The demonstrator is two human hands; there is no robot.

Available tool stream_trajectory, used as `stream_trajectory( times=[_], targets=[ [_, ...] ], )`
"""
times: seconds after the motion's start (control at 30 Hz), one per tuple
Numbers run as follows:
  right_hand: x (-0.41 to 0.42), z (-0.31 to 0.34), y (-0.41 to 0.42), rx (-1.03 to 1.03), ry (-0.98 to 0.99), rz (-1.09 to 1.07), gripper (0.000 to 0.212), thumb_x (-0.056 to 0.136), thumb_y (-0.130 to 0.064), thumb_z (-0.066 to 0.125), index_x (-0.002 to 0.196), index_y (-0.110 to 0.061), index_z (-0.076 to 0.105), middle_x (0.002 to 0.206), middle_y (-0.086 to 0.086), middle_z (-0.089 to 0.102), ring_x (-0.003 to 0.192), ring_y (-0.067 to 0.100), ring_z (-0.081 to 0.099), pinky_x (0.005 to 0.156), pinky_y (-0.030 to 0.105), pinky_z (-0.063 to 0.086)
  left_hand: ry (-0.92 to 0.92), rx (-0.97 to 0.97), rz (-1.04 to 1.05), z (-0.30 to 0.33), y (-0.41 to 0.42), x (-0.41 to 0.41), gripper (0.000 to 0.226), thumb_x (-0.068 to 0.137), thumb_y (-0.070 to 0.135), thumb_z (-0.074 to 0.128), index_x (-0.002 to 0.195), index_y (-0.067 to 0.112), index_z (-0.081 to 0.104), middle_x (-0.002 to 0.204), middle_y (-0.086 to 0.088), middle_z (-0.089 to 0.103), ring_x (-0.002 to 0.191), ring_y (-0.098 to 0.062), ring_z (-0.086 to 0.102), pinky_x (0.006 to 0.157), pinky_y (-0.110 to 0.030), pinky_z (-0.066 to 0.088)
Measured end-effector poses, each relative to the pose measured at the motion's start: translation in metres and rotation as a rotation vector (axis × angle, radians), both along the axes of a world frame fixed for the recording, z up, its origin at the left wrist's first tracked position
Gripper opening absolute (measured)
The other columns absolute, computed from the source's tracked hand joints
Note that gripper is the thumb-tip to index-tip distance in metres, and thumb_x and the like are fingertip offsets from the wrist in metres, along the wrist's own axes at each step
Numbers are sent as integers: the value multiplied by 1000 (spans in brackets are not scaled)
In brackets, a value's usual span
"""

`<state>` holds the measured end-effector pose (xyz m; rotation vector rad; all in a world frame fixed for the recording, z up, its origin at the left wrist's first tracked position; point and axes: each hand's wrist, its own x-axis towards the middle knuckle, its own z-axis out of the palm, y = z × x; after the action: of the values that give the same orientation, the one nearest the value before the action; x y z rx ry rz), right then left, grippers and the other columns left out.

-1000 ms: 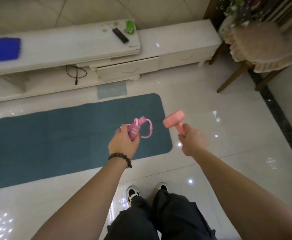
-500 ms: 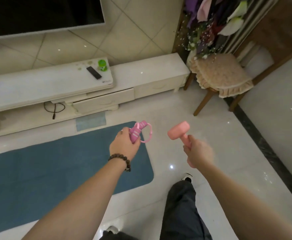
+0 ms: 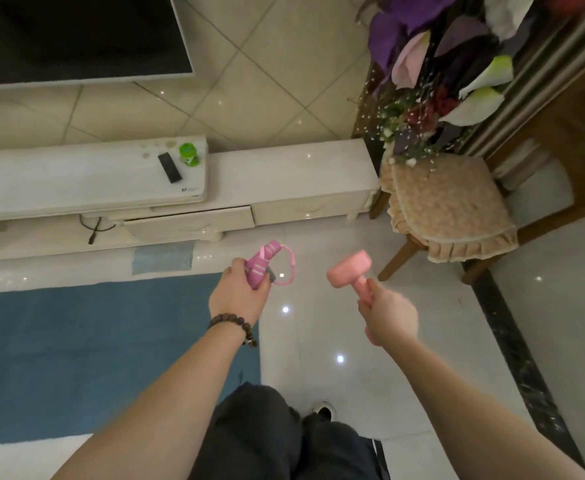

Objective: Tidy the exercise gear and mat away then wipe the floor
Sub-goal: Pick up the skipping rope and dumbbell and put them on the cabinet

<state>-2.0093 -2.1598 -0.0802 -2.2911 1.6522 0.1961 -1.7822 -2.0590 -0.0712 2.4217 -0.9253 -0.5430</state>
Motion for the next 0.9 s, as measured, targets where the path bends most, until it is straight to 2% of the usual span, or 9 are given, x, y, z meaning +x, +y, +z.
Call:
stream_trajectory(
  times=[0.17,0.27,0.43,0.6,0.73,0.83,0.9],
  targets=[
    [26,-6,-54,36,-38,104,16,94,-30,47,108,-21,48,79,-3,51,68,19,47,59,28,34,-12,5,86,-4,-47,13,29,87,49,55,92,22,46,86,-1,57,67,-18,51,52,-28,30],
    [51,-16,-89,23,-23,191,19,95,-32,46,112,-23,46,80,-5,52,71,17,51,61,28,38,0,-11,155,-16,-76,31,29,87,47,57,94,20,49,85,-1,59,65,-16,54,51,-26,32],
    [116,-37,-161,63,-47,274,13,93,-29,47,105,-23,45,82,-2,55,78,23,59,65,32,46,26,-22,271,-35,-133,87,29,86,43,58,94,18,48,86,-3,59,65,-19,53,54,-28,35],
    [206,-41,-245,92,19,406,20,94,-32,44,110,-21,47,98,4,63,91,27,61,67,32,41,63,-5,410,-50,-186,160,26,86,43,58,95,20,49,89,-2,61,70,-20,54,60,-30,38],
    [280,-30,-311,74,-17,471,16,92,-30,47,105,-22,51,94,4,65,87,29,61,62,31,37,85,1,528,-46,-231,217,21,86,41,59,93,25,48,89,1,60,67,-15,54,61,-30,40],
    [326,-25,-351,56,-10,558,15,93,-31,48,103,-21,51,91,4,66,83,29,61,61,31,33,107,54,552,-45,-261,249,29,86,46,57,99,21,50,91,0,60,72,-20,60,67,-37,52],
    [350,-26,-372,73,-14,587,13,92,-30,48,101,-21,51,88,3,65,79,28,60,59,30,32,121,68,558,-45,-279,263,29,85,45,56,99,21,50,90,-1,60,76,-23,61,71,-40,54]
  ],
)
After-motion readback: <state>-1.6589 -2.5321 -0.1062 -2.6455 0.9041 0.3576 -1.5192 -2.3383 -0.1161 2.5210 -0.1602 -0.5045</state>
